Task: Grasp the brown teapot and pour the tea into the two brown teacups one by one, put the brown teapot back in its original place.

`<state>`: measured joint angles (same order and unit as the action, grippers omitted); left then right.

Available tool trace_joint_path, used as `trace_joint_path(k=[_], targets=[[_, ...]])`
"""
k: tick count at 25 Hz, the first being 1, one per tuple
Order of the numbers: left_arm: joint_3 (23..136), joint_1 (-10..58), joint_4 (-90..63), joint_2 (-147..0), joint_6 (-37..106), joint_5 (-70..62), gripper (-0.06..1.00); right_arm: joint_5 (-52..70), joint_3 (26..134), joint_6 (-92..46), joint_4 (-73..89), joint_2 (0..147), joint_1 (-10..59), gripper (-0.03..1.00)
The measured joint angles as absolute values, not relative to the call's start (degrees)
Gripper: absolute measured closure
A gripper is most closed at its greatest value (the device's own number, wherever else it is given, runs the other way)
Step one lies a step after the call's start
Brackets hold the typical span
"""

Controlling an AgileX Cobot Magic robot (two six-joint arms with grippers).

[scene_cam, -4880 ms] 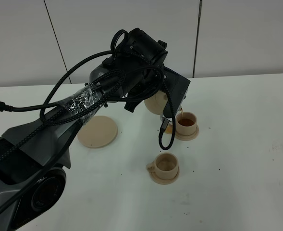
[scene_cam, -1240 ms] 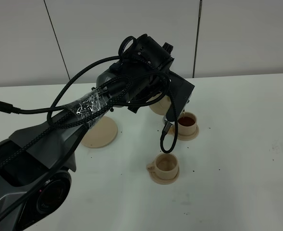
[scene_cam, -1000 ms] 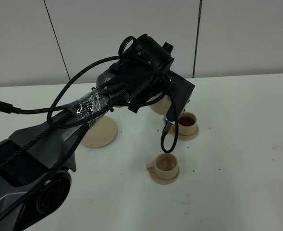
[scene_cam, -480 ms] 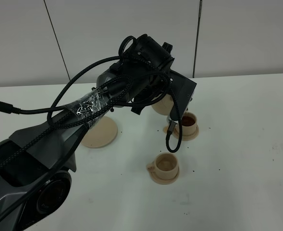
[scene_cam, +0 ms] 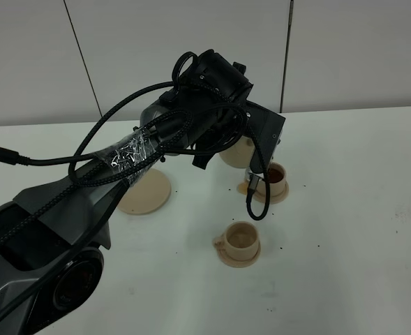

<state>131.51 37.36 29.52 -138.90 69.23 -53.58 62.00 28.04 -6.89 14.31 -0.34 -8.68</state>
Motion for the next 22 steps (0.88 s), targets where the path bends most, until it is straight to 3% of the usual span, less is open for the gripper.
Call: trace_joint_path(k=[22], targets=[[131.51, 37.36, 28.26, -138.82, 64.83, -56.6, 0.78, 61.96, 28.04, -6.72, 14.31, -0.34, -8.68, 0.64]])
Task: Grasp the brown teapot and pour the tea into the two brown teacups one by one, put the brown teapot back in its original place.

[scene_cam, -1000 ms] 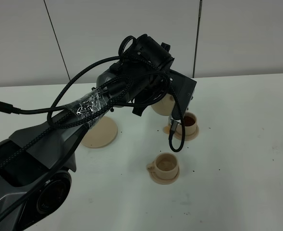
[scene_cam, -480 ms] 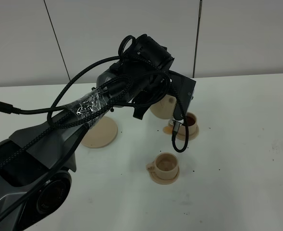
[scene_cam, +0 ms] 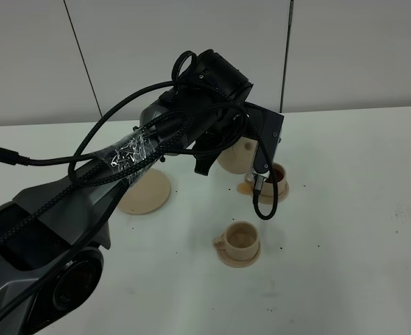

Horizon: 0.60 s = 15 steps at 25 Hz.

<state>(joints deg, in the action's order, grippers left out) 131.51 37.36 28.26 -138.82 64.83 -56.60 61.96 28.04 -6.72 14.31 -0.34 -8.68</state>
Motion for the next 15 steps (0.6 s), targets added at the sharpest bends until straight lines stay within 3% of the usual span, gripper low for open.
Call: trace_joint_path(k=[15], targets=[[131.51, 36.01, 24.66, -138.0, 60.76, -59.21, 0.78, 61.96, 28.04, -6.72, 14.48, -0.34, -8.68, 0.64]])
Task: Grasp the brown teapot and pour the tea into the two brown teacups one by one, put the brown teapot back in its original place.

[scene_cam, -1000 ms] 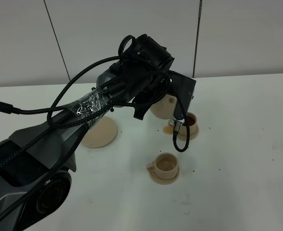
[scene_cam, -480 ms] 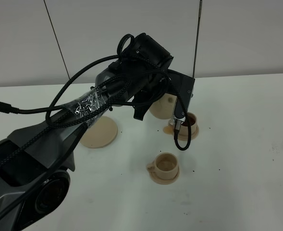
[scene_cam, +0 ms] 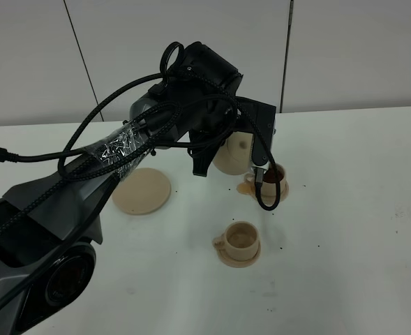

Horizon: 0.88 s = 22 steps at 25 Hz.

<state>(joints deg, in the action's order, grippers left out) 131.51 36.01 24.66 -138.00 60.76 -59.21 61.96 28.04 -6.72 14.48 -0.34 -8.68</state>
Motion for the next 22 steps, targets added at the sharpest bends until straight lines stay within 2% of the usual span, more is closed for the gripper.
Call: trace_joint_path(k=[22], targets=[[131.51, 34.29, 16.88, -138.0, 41.37, -59.38, 0.78, 61.96, 28.04, -6.58, 14.68, -0.34, -8.68, 0.64]])
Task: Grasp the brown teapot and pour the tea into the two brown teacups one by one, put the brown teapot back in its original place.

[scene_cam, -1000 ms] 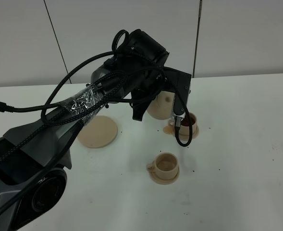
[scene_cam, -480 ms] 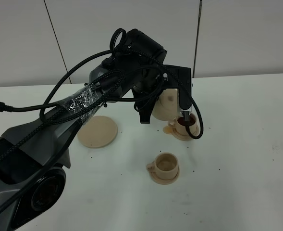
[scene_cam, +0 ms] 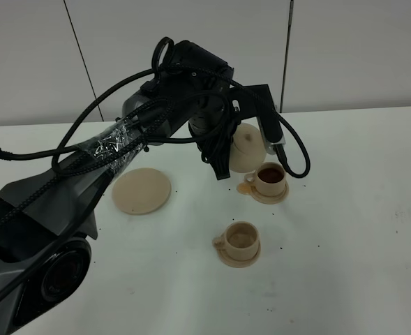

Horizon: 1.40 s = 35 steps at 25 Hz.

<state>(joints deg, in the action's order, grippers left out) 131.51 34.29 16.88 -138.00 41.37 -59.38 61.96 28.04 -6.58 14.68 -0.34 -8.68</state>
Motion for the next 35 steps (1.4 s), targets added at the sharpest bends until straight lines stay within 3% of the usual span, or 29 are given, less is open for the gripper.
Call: trace_joint_path(k=[21, 35], targets=[[131.51, 26.43, -1.9, -136.36, 40.79, -60.5, 0.78, 61.96, 28.04, -6.58, 14.82, -0.34, -8.68, 0.64], [131.51, 24.65, -4.77, -136.36, 41.56, -64.31, 0.78, 61.96, 28.04, -6.54, 14.82, -0.34, -8.68, 0.64]])
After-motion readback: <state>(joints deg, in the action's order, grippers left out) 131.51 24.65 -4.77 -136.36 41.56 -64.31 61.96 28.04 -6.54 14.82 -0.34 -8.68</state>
